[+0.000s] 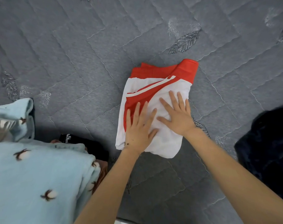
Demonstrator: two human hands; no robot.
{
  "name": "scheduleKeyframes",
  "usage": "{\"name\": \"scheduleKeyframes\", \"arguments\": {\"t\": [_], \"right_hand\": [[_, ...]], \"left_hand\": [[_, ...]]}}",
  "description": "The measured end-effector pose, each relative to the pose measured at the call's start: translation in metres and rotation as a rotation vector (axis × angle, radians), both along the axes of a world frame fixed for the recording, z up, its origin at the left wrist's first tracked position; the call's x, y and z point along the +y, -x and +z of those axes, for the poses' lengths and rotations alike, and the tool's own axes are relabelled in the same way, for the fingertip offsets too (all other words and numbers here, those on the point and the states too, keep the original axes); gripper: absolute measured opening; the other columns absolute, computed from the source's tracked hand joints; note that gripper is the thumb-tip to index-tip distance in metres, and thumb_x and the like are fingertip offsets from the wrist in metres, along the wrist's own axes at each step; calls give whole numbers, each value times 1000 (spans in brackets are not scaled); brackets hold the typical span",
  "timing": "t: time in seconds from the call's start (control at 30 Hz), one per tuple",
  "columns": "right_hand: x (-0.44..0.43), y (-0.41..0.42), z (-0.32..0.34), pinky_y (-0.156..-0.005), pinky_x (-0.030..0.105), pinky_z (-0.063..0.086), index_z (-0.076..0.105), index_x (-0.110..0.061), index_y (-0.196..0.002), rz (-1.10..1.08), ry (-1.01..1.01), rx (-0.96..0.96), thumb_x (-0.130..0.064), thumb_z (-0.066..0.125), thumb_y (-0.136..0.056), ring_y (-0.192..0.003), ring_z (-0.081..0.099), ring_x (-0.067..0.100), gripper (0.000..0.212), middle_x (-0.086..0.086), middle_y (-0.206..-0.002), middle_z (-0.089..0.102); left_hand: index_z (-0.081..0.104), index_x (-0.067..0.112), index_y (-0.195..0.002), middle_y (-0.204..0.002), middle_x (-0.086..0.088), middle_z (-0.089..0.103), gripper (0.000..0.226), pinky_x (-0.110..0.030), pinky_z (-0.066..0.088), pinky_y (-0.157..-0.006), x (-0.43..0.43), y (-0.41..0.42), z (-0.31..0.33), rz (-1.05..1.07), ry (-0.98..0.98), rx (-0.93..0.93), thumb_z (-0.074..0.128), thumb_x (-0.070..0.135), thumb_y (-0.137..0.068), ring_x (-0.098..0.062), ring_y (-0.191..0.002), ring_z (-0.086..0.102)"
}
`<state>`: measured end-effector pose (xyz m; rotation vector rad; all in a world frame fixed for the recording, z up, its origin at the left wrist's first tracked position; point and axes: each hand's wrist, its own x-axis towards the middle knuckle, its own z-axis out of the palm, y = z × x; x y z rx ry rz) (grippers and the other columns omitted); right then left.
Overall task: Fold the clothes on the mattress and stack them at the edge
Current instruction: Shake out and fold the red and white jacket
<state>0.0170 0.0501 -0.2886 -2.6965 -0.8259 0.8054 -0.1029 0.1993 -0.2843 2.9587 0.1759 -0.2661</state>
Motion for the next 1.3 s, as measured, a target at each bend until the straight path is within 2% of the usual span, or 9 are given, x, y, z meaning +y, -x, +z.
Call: {"name": "scheduleKeyframes", "arguments": {"t": [0.17, 0.27, 0.33, 0.5, 0.73, 0.87, 0.97, 1.1, 1.3], "right_hand": [[-7, -12, -4, -118, 47, 2, 18, -30, -153, -244, -178, -91, -55, 62, -85, -149, -7, 29, 85, 6, -162, -4], [-7, -23, -4, -120, 39, 9, 0, -24, -154, -612, -292, 161, -50, 74, -77, -149, 0, 22, 111, 4, -162, 0], [-3, -25, 0, -116, 35, 25, 9, -20, -153, -777, -486, 271, -36, 80, -76, -144, 24, 19, 106, 0, -156, 25], [-4, -15, 4, -80, 25, 52, 55, -28, -106, -1062, -679, 559, -20, 76, -81, -108, 63, 17, 34, -10, -108, 64], [-32, 5, 16, -87, 39, 56, 58, -13, -126, -1178, -780, 763, -15, 75, -82, -102, 67, 21, 47, 3, -118, 67], [-68, 25, 25, -70, 28, 58, 65, -20, -110, -1204, -760, 828, -15, 73, -83, -89, 72, 15, 28, 2, -109, 71], [-98, 46, 30, -64, 24, 57, 65, -21, -111, -1242, -753, 883, -16, 74, -83, -88, 72, 14, 30, 0, -107, 73], [-127, 79, 35, -85, 37, 56, 61, -17, -124, -1287, -725, 874, -16, 72, -84, -101, 69, 20, 42, 2, -115, 70], [-155, 134, 39, -86, 37, 56, 60, -23, -122, -1340, -687, 1025, -18, 72, -81, -102, 68, 17, 43, -3, -112, 72]], "left_hand": [[-5, 39, -151, -161, -6, -5, 89, -62, 4, -113, 19, 7, -26, 198, 94, 198, 24, 83, -79, -27, -148, -8], [-5, 42, -149, -161, -3, -7, 95, -61, 3, -114, 21, -2, -25, 221, 174, 193, 37, 84, -74, -23, -147, -11], [10, 33, -152, -161, -6, 2, 97, -56, 4, -115, 16, -4, -19, 335, 289, 85, 54, 74, -76, -22, -148, -1], [30, 4, -146, -150, -17, 32, 82, -48, 23, -114, 15, -5, -8, 958, 522, -143, 66, 46, -85, -34, -140, 27], [50, 6, -122, -116, -9, 61, 56, -30, 43, -85, 10, -15, 6, 1163, 848, -3, 60, 49, -88, -22, -102, 57], [56, 24, -110, -90, 6, 63, 47, -19, 47, -63, 0, -7, 19, 1117, 1046, 349, 67, 58, -78, -8, -78, 60], [58, 27, -118, -113, 0, 67, 69, -39, 51, -96, -17, 11, 28, 1063, 1297, 519, 78, 57, -59, -20, -101, 64], [58, 26, -122, -121, -3, 66, 71, -45, 45, -104, -40, 41, 32, 1021, 1464, 565, 81, 45, -57, -23, -111, 62], [56, 37, -112, -115, 8, 66, 41, -14, 51, -71, -46, 45, 31, 756, 1315, 524, 76, 30, -78, -5, -94, 66]]}}
